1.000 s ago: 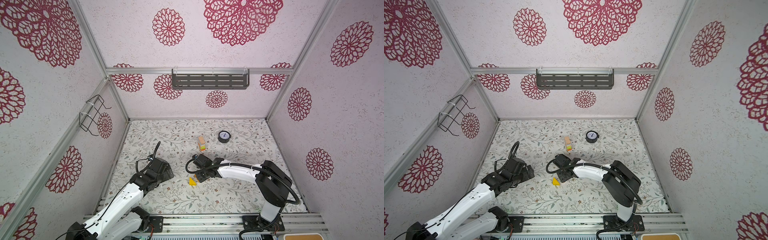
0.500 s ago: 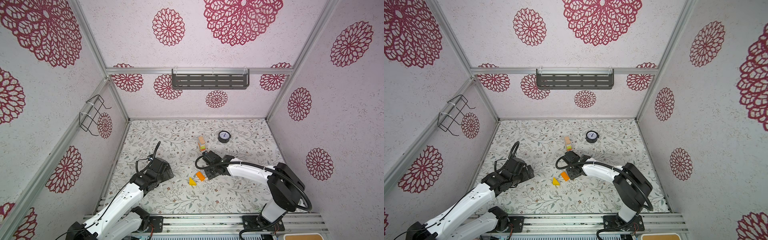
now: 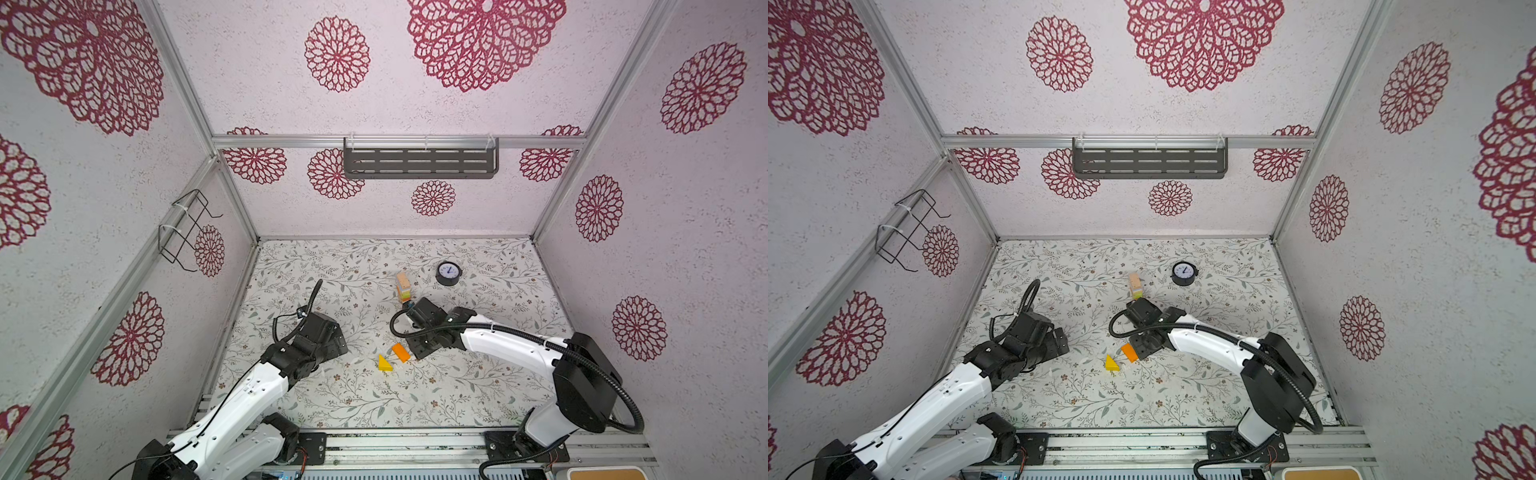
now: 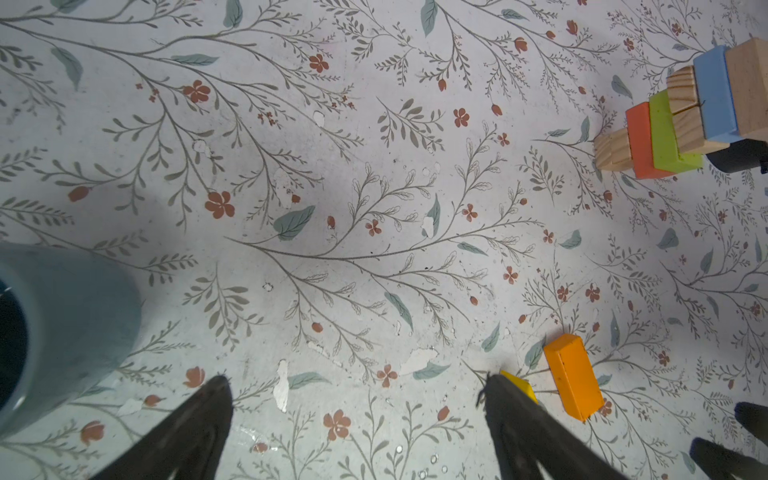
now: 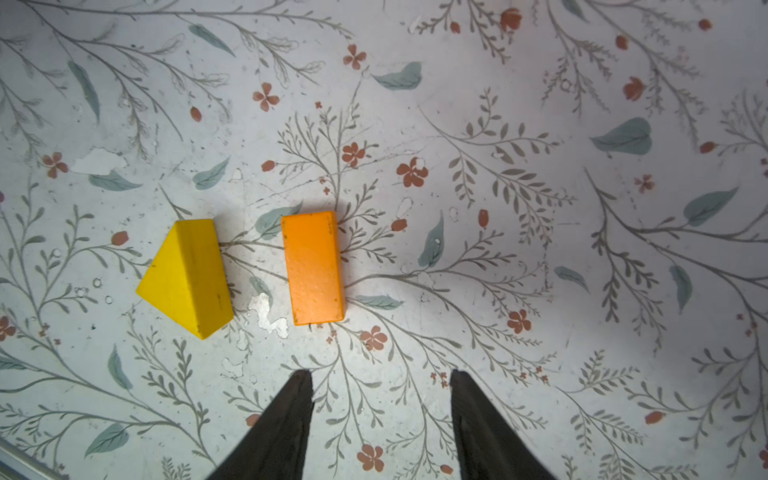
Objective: Build the wood block tower
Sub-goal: 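Lower the right gripper around the orange rectangular block, then close the right gripper on the orange block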
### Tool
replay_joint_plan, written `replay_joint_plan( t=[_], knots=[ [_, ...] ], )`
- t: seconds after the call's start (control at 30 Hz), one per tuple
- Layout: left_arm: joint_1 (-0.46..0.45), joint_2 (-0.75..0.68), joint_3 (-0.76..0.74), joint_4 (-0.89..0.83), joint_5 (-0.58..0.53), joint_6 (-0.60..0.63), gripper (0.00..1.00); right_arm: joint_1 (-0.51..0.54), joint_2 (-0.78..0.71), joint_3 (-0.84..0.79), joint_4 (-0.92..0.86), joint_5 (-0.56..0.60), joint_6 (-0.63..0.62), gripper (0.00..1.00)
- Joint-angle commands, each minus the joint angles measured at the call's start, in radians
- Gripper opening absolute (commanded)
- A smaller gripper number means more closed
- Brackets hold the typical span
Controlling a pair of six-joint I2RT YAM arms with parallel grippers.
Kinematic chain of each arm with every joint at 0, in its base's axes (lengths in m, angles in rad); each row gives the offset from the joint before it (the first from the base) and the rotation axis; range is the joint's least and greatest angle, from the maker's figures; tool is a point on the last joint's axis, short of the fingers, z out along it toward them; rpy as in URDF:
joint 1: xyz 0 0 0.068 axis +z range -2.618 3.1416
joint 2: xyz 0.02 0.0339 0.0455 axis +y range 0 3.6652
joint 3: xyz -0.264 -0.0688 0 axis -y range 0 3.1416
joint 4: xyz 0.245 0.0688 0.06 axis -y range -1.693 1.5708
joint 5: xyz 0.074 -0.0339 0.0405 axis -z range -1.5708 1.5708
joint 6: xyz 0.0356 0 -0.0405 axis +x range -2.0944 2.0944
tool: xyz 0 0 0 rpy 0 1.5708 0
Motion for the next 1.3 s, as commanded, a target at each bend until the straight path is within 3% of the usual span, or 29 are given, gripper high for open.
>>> replay_joint_plan(
  t=[0.0,0.4,0.87,1.27],
  knots=[
    [-0.001,-0.006,0.019,-0.007,-0.024,0.006,0.97,0.031,0.05,0.042,-0.014,-0.004,0.017,0.57],
    [-0.002,-0.003,0.005,0.011,-0.011,-0.002,0.97,0.066,0.178,0.094,0.013,-0.052,-0.006,0.54],
    [-0.002,-0.005,0.001,0.006,-0.013,0.0,0.97,0.066,0.265,0.159,0.006,-0.027,-0.019,0.48],
    [0.001,-0.005,0.001,0.004,-0.017,0.004,0.97,0.066,0.304,0.196,-0.019,-0.007,-0.03,0.34]
  ],
)
